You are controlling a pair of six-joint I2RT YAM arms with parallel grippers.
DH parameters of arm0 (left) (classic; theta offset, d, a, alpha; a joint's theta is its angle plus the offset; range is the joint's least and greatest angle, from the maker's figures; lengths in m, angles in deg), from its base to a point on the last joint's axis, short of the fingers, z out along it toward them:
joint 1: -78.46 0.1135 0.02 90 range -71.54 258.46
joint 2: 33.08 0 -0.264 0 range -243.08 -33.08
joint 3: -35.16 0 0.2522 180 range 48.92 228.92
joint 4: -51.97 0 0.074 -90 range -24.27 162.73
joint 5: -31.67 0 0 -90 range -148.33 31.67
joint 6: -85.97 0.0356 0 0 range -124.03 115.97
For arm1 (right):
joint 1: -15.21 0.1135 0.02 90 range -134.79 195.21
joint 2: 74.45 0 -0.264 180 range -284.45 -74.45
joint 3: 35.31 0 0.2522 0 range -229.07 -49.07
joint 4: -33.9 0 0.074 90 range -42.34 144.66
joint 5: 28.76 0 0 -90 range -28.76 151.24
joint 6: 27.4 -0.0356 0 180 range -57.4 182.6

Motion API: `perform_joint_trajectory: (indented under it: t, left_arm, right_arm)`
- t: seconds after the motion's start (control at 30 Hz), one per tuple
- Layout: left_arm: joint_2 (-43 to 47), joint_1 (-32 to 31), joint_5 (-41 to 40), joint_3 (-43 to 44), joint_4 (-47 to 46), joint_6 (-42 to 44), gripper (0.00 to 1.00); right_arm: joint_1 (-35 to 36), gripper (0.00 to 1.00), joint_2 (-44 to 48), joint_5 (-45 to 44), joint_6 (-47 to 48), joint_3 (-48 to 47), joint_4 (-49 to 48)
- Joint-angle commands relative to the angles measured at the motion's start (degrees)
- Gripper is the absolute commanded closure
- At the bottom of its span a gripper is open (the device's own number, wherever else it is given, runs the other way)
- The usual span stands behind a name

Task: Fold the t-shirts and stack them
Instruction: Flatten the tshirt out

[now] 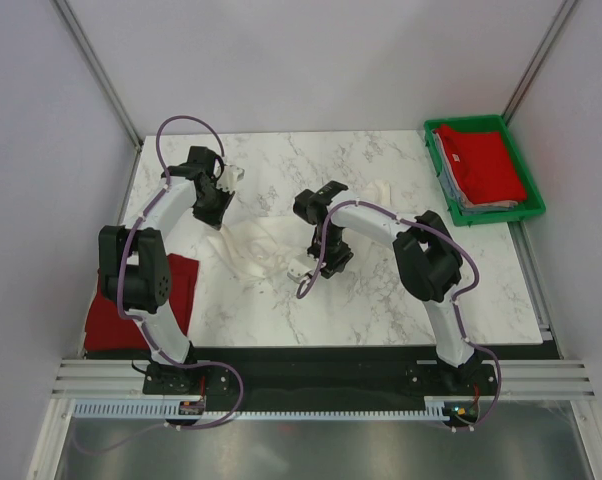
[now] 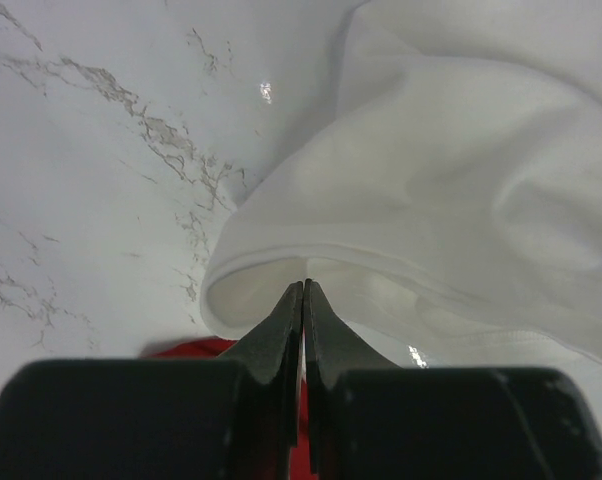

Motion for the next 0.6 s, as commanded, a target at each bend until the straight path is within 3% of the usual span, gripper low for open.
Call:
perform_joint_trajectory:
  t: [0.0,0.27,0.57]
  left_arm:
    - [1.7,0.3,1.6,0.2,-0.1,-1.7,0.93]
    - [1.0,0.3,1.8,0.8,-0.1,-1.8,0.93]
    - [0.7,0.3,2.2,0.8,-0.1,-2.0,0.92]
  right_arm:
    - [0.1,0.54,-0.4,-0.3,1.6,-1.4,7.9]
    - [0.0,0.57,-1.3,-1.6,0.6,-1.4,7.9]
    - [0.0,0.69,-3.0,-2.2,-1.9,-2.5,7.9]
